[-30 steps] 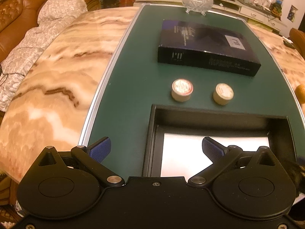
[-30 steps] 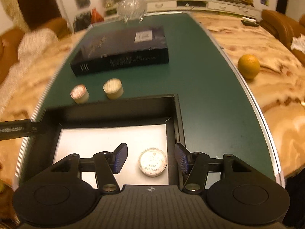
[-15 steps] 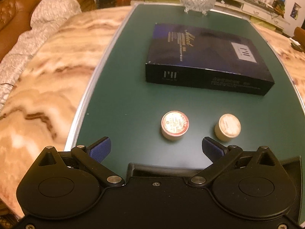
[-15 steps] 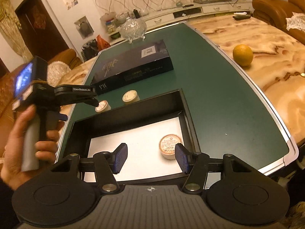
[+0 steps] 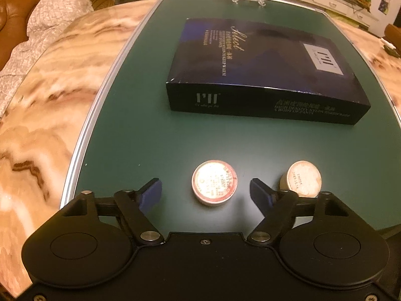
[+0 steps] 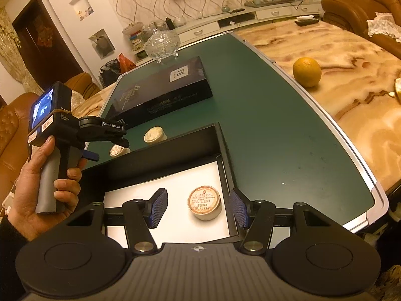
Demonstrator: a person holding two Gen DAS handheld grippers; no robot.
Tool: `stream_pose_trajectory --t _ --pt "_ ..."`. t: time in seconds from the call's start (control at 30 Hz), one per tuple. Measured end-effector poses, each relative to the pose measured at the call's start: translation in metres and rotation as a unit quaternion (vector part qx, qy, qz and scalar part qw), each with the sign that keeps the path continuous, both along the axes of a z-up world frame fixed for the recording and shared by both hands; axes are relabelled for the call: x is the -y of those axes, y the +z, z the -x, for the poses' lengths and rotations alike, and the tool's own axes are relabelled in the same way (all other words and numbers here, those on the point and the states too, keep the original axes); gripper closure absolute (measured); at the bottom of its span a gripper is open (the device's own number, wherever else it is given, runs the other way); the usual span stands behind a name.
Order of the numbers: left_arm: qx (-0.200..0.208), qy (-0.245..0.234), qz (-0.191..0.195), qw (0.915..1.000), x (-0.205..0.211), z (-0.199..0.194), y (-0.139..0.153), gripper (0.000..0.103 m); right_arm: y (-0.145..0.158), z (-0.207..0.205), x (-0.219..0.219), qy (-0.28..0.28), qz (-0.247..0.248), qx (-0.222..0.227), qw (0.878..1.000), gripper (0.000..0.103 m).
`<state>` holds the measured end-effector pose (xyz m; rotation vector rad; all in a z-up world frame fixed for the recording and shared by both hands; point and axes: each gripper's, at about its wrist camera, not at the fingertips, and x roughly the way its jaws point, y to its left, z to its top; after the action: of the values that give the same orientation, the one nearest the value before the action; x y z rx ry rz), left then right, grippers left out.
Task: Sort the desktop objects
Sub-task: 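Close the left gripper around another round cream tin, then carry the tin into the black tray and open the left gripper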
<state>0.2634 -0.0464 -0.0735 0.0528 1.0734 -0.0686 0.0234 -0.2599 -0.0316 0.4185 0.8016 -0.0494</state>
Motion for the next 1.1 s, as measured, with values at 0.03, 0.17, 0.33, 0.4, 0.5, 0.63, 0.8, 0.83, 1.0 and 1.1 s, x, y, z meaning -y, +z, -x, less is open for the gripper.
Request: stream_pose_trajectory --t 0.03,0.17,0.33,0.4,0.5,0.63,0.8,0.83,1.0,1.1 --pt "-0.001 0.000 0.000 1.0000 0.000 -0.001 -0.001 0.037 0.000 0.000 0.000 0.000 -0.001 0.000 1.000 0.045" --pt "-0.008 -0.001 0.003 1.0000 0.001 -0.006 -0.005 0.049 0.000 -0.001 0.001 -0.002 -0.005 0.001 1.000 0.044" --pt "-0.009 -0.005 0.007 0.9999 0.002 -0.008 -0.007 0.055 -0.001 -0.001 0.002 -0.006 -0.004 0.002 1.000 0.040" --pt "-0.006 -0.006 0.004 1.0000 0.003 -0.008 -0.006 0.057 -0.002 -0.002 0.004 -0.011 -0.006 -0.001 1.000 0.040" --pt "-0.005 -0.006 0.004 1.0000 0.003 -0.009 -0.006 0.059 -0.004 -0.001 0.005 -0.014 -0.010 -0.003 1.000 0.040" --pt "-0.007 -0.009 0.005 0.9999 0.004 -0.009 -0.006 0.062 -0.004 0.001 0.005 -0.017 -0.011 -0.001 1.000 0.040" --pt "-0.004 -0.010 0.003 0.9999 0.004 -0.008 -0.005 0.062 -0.006 0.001 0.006 -0.020 -0.012 -0.004 1.000 0.040" --pt "-0.003 -0.010 0.003 0.9999 0.004 -0.007 -0.004 0.062 -0.006 0.001 0.007 -0.021 -0.013 -0.005 1.000 0.040" --pt "0.005 -0.011 0.010 0.9999 0.000 0.001 0.007 0.062 -0.006 0.003 0.010 -0.027 -0.016 -0.003 1.000 0.040" --pt "0.011 -0.014 0.014 0.9997 -0.003 0.010 0.018 0.062 -0.003 0.006 0.011 -0.031 -0.016 0.001 0.999 0.040"
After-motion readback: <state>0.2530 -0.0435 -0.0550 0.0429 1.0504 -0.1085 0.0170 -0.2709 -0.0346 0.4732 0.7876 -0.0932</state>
